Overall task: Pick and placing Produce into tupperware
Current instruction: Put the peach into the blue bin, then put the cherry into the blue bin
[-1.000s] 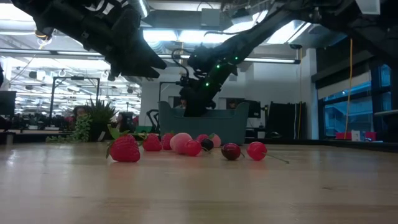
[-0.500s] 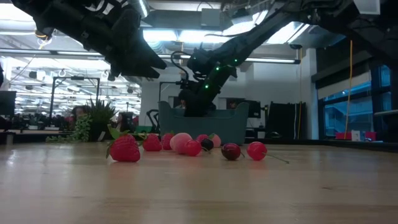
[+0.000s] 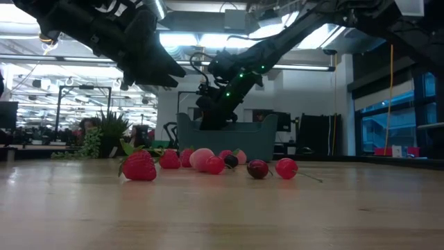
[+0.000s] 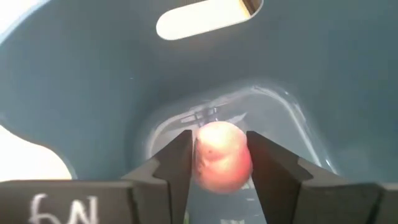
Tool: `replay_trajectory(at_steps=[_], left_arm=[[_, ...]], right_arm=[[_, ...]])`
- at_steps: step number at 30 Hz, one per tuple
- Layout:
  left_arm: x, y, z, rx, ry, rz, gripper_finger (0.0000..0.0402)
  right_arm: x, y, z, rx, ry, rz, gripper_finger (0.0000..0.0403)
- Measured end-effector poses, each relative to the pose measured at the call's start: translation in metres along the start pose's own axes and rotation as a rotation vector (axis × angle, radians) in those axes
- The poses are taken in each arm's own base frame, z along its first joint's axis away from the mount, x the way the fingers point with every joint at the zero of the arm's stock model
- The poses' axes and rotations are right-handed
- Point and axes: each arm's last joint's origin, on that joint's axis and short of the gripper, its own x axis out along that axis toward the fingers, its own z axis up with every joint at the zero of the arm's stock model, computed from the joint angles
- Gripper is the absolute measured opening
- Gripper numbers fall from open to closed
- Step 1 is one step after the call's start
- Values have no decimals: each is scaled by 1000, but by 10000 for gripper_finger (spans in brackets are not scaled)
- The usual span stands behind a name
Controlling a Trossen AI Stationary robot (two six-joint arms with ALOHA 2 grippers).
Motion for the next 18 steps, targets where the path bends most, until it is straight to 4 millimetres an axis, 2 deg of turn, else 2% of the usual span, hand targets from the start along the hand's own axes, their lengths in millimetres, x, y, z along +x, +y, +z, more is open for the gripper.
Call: replay_trajectory(at_steps=[11,14,18], left_arm=[[0,0,0,3,5,2,245],[0,0,0,3,5,2,245],[0,0,-1,5,8,2,245]], right_arm=[[-5,0,2,-1,1,-3,176],[-23,1,12,-6,-26,-12,176],[-57,4,26,-13,-50,-27,177]])
